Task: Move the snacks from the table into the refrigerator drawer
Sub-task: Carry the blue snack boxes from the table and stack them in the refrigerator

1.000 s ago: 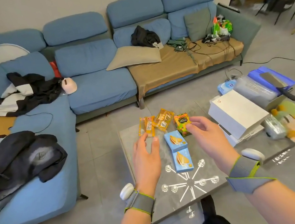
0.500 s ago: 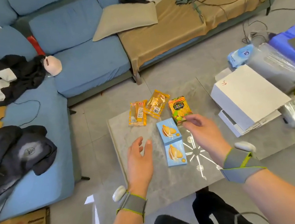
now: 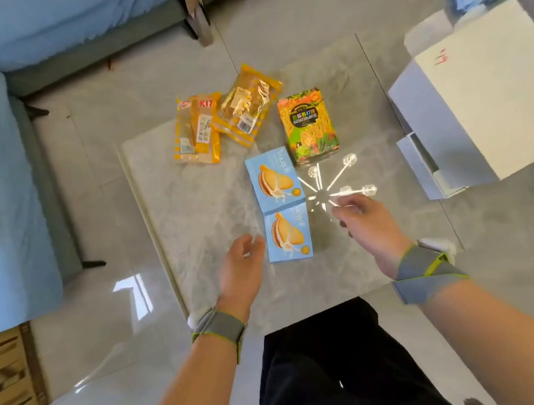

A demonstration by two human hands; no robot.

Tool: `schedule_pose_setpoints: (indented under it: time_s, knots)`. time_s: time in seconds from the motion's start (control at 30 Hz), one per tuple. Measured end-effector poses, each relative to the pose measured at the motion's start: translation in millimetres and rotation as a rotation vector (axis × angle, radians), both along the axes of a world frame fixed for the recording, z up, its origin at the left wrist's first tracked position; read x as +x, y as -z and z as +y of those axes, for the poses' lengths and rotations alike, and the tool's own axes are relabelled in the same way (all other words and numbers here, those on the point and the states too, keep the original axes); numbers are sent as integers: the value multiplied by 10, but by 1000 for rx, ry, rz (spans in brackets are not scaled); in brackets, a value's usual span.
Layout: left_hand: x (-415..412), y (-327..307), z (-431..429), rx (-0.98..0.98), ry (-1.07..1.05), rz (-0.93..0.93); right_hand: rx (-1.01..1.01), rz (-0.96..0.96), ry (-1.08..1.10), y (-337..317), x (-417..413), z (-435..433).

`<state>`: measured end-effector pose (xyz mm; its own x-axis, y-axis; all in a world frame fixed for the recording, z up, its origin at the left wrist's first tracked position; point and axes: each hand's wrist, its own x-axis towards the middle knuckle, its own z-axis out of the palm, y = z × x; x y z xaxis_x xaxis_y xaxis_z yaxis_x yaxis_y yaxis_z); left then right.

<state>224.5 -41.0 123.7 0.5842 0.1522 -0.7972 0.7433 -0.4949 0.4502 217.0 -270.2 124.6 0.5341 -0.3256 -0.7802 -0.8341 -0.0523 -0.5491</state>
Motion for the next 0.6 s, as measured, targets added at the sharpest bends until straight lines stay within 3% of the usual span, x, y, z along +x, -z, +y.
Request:
schedule_pose_setpoints:
  time_s: [0.33, 0.6]
  knots:
    - [621, 1344, -95, -119, -91, 134, 79, 216, -119, 1544, -41, 102]
    - [821, 1859, -251, -182, -232, 259, 212, 366, 14, 1958, -186, 426]
